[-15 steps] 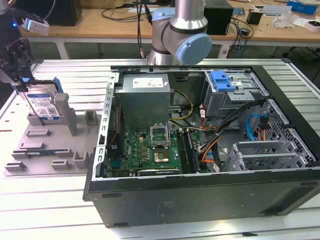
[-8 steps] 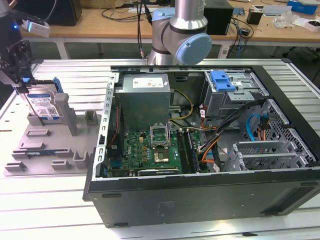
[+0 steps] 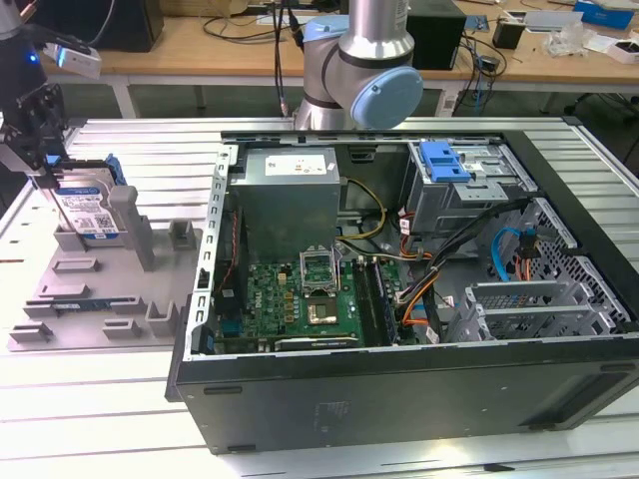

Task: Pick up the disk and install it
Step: 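Pick up the disk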

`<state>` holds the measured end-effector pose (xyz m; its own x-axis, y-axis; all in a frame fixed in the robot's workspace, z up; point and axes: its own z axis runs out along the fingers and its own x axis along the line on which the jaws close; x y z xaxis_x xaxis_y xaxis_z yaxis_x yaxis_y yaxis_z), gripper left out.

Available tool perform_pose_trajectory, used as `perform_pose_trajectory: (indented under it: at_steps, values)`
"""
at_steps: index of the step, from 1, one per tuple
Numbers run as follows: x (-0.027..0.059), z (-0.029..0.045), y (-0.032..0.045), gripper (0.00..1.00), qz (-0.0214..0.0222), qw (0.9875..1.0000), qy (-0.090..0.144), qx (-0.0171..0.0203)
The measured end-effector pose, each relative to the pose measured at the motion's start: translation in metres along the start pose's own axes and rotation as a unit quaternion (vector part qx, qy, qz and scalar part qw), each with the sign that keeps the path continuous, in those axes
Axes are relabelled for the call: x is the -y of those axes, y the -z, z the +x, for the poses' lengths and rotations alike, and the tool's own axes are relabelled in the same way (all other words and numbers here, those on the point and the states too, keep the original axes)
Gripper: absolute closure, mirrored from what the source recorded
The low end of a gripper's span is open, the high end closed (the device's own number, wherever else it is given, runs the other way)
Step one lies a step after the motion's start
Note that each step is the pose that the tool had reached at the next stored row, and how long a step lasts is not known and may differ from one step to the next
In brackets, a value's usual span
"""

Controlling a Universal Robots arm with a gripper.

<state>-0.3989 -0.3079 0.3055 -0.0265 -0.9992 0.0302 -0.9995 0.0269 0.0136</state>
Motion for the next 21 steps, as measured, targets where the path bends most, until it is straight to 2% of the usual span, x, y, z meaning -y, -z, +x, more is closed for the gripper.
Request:
perform_pose_trajectory:
  at_steps: [8, 9, 10, 21]
  values:
    - [0.0000, -0.0001, -0.0045, 0.50, -0.0001, 1.0000, 0.001, 0.0017]
    - [0.0000, -0.0001, -0.0046, 0.52, -0.0002, 1.0000, 0.001, 0.0018]
    - [0.0001, -0.0001, -0.0047, 0.59, -0.0001, 1.0000, 0.001, 0.0018]
    - [0.0001, -0.0002, -0.0066, 0.59, -0.0001, 1.0000, 0.001, 0.0019]
